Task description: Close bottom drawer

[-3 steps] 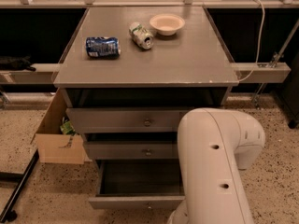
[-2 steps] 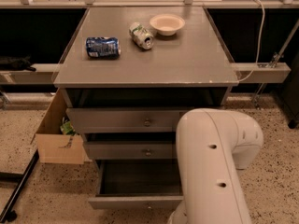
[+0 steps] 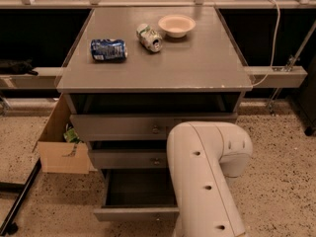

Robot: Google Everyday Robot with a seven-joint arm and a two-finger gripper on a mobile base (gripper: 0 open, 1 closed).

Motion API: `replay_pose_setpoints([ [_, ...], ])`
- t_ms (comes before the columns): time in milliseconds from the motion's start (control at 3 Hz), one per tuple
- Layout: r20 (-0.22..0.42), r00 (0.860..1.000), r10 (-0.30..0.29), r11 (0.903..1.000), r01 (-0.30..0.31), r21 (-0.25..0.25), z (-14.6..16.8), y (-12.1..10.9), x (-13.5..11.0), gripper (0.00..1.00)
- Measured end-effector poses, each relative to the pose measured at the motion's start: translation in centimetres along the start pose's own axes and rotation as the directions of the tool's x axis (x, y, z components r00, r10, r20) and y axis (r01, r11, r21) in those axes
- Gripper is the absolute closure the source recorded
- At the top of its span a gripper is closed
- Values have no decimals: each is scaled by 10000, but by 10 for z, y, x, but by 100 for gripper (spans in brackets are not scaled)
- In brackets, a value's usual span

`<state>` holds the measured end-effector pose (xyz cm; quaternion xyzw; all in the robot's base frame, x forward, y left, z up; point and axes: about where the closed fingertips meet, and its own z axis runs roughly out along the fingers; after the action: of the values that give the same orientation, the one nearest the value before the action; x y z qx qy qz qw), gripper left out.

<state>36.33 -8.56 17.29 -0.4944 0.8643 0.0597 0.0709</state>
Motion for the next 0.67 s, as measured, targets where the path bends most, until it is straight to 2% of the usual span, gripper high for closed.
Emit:
replay_pose_setpoints([
  [333, 13, 10000, 3, 10000, -3, 12, 0, -1, -1, 100],
  [667, -140, 9997, 208, 9983, -200, 556, 10, -32, -29, 100],
])
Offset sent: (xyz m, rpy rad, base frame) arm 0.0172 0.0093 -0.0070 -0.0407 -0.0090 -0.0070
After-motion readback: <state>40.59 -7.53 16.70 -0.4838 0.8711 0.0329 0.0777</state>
